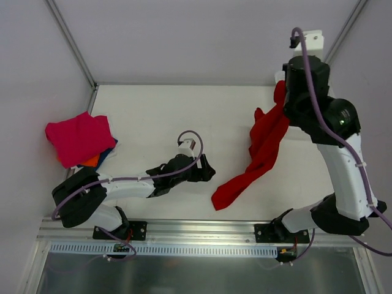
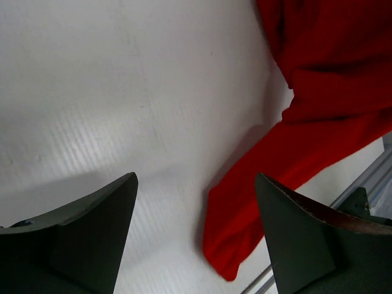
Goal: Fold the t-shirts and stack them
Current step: Flatten the tshirt out
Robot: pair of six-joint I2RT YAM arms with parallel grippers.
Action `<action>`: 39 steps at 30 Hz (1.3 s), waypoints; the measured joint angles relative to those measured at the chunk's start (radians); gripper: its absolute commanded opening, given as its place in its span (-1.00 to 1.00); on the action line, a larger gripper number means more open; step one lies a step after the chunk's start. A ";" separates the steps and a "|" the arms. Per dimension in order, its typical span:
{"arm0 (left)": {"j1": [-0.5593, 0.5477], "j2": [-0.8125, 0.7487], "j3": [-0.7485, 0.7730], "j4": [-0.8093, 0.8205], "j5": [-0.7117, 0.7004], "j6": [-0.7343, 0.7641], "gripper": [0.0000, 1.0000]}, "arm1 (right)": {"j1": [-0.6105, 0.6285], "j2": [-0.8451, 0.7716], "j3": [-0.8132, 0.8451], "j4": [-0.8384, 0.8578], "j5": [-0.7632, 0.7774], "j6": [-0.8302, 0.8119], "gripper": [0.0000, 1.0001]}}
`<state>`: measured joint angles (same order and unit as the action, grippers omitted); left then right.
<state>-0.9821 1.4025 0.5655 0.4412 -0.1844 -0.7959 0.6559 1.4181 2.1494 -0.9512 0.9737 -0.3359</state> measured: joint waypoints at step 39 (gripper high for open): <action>-0.027 -0.107 -0.077 0.092 0.042 0.012 0.26 | 0.001 0.002 0.130 0.058 -0.242 0.023 -0.99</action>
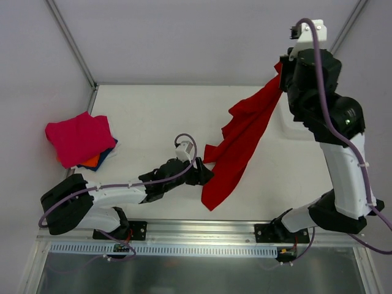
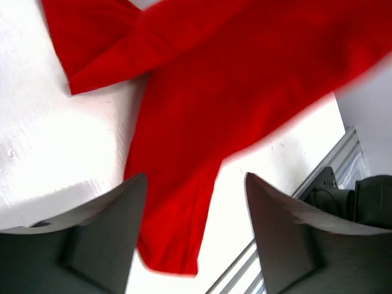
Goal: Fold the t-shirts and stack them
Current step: Flatten the tshirt out
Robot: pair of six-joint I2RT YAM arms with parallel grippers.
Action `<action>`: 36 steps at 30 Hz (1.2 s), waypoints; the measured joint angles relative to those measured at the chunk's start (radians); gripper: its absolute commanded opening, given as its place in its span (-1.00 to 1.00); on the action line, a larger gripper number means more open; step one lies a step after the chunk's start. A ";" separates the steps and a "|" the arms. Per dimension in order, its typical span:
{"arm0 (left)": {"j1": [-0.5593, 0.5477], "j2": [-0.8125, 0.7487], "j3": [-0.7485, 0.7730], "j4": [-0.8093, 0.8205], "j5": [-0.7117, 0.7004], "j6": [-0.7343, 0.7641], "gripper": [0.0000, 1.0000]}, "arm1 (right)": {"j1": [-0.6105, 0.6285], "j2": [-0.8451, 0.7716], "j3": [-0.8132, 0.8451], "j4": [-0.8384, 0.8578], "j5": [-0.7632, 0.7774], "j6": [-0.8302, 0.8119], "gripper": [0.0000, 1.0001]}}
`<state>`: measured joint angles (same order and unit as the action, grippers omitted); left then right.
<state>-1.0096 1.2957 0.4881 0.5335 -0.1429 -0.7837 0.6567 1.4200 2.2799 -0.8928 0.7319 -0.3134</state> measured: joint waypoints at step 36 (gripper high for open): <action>-0.255 0.448 0.409 -0.348 -0.087 0.009 0.54 | -0.022 -0.134 -0.498 0.086 0.281 -0.003 -0.99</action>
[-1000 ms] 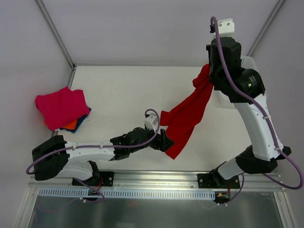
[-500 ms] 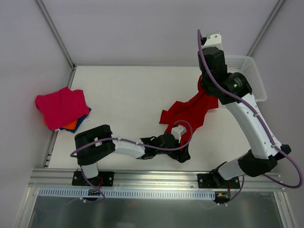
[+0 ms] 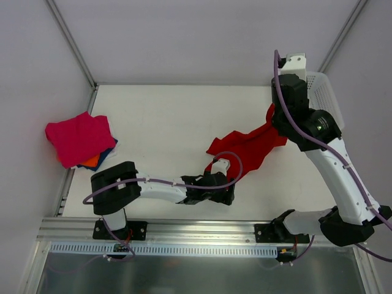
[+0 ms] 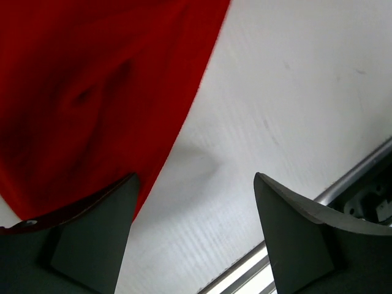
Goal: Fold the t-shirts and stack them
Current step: Flatten the tshirt out
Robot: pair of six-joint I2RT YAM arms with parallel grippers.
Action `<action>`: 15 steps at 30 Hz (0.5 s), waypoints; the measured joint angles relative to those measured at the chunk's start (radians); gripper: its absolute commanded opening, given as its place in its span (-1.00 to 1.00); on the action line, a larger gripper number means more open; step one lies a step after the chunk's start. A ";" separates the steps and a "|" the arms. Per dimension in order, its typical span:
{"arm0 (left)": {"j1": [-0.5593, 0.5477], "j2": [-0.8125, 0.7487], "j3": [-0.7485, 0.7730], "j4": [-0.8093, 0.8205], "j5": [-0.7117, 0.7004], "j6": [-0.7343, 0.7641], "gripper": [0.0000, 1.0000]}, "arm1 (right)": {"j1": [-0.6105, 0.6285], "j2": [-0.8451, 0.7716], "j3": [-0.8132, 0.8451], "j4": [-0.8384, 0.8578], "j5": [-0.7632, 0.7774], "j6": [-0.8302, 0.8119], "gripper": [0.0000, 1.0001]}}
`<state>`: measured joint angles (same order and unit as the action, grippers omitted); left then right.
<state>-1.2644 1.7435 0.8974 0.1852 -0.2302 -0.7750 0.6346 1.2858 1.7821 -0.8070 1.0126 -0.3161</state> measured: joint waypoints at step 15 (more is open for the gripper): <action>0.064 -0.097 -0.058 -0.248 -0.230 -0.230 0.46 | -0.005 -0.212 -0.172 -0.208 -0.049 0.222 -0.99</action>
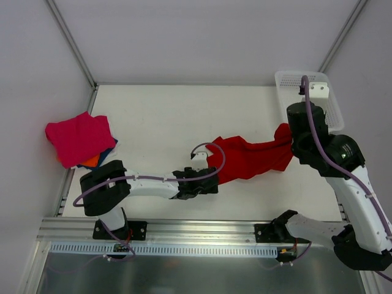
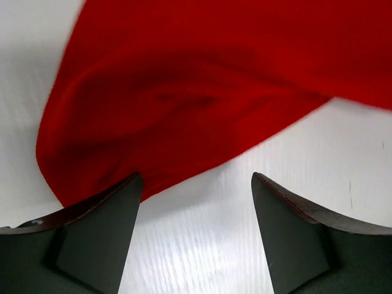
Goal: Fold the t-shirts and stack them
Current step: Flatten the tshirt out
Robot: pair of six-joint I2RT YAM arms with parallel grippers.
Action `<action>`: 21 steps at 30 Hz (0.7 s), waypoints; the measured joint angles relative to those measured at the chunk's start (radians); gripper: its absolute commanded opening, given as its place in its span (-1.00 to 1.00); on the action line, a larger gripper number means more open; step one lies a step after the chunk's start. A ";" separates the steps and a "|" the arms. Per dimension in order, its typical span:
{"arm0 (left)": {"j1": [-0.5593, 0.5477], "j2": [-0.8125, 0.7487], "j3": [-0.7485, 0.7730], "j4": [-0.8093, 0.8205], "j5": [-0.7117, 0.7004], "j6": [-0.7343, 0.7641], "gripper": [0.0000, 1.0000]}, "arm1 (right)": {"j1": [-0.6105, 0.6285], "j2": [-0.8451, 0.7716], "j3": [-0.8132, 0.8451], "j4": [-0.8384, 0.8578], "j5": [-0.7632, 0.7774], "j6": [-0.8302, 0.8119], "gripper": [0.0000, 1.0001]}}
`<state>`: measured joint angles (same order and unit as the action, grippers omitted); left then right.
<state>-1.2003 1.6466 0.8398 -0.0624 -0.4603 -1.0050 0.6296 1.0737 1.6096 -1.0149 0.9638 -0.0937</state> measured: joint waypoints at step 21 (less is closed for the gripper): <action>0.711 0.153 0.237 -0.137 0.084 0.124 0.32 | 0.087 -0.283 -0.393 -0.179 -0.256 0.300 0.79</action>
<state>-0.4896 1.7996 1.0771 -0.1997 -0.3759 -0.8806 0.7170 0.7910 1.2167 -1.1934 0.7078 0.2066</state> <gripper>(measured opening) 0.662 0.858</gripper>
